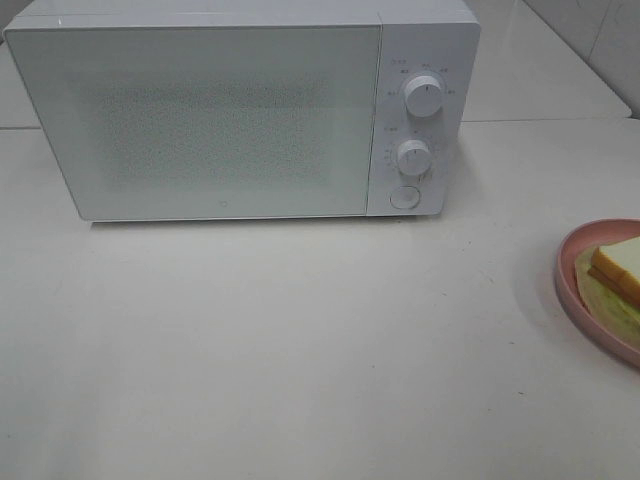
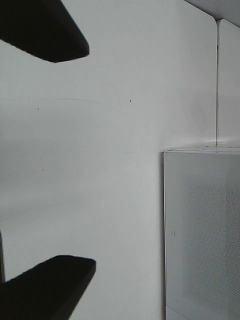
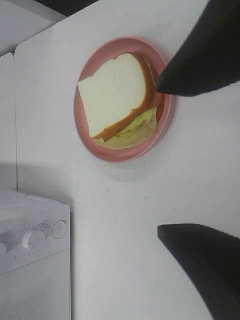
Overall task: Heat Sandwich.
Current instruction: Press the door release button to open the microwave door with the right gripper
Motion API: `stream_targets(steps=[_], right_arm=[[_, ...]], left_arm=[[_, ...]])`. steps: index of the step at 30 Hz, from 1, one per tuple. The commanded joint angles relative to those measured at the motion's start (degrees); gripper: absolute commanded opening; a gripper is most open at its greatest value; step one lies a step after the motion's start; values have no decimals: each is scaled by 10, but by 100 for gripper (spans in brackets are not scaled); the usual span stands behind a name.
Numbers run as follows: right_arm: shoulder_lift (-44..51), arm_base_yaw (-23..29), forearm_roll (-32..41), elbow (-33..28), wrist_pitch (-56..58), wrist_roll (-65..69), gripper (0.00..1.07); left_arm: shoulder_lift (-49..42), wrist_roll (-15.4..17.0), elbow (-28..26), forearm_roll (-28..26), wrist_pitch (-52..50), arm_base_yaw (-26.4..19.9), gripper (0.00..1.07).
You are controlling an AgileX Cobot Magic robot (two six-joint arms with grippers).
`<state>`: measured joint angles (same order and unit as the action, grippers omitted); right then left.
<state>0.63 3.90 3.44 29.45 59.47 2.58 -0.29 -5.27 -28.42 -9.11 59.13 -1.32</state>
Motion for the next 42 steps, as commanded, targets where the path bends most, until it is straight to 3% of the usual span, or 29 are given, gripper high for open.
stream_targets(steps=[1, 24, 32, 42], right_arm=[[14, 1, -3, 0, -2, -6, 74], [14, 1, -3, 0, -2, -6, 74], [7, 1, -3, 9, -13, -6, 83], [-83, 1, -3, 25, -109, -3, 82]], left_arm=[[-14, -1, 2, -2, 1, -2, 103], [-14, -1, 2, -2, 1, -2, 103], [-14, -1, 2, -2, 1, -2, 103], [-14, -1, 2, -2, 1, -2, 103]])
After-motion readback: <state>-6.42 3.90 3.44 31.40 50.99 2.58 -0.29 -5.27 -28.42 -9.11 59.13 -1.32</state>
